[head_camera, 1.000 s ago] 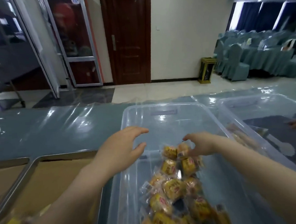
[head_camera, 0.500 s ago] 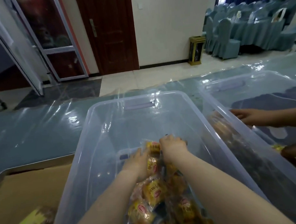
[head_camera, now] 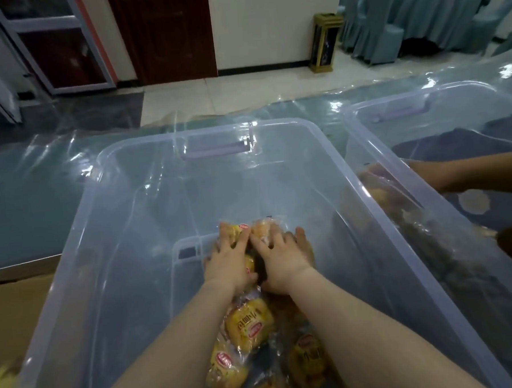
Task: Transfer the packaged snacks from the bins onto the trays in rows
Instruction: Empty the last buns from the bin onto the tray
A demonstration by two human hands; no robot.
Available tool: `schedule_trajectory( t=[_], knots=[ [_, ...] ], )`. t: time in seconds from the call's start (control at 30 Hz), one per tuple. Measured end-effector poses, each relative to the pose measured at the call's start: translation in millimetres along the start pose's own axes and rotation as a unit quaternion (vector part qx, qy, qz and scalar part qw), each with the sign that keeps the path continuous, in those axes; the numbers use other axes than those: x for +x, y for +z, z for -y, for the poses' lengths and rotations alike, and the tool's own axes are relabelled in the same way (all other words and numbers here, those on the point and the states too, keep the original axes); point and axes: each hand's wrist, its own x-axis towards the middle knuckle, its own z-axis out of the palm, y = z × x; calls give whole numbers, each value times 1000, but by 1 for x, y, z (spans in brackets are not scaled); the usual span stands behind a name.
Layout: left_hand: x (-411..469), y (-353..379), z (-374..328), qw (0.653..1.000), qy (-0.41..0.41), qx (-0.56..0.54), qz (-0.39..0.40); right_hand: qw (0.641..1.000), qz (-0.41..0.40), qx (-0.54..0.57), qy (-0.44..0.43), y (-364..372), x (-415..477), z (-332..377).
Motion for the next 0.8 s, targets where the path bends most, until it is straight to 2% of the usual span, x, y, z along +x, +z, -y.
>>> schedule_trajectory(
  t=[0.13,0.27,0.43,0.6,0.8],
  knots=[
    [-8,-7,2,998,-13,-21,-66,999,-48,-10,-10,4,-9,0],
    [-16,-18,7,994,-50,-52,-88,996,-78,-37,-22,-1,-21,6],
    [-26,-59,0,988,-68,-27,-133,993,-116,-22,-27,-35,-23,6],
    [-49,-113,-20,978,-33,-47,-198,979,-202,43,1,-97,-39,-8],
    [-96,-173,-18,954,56,-49,-292,929,-316,192,-7,-155,-93,-6]
  ],
)
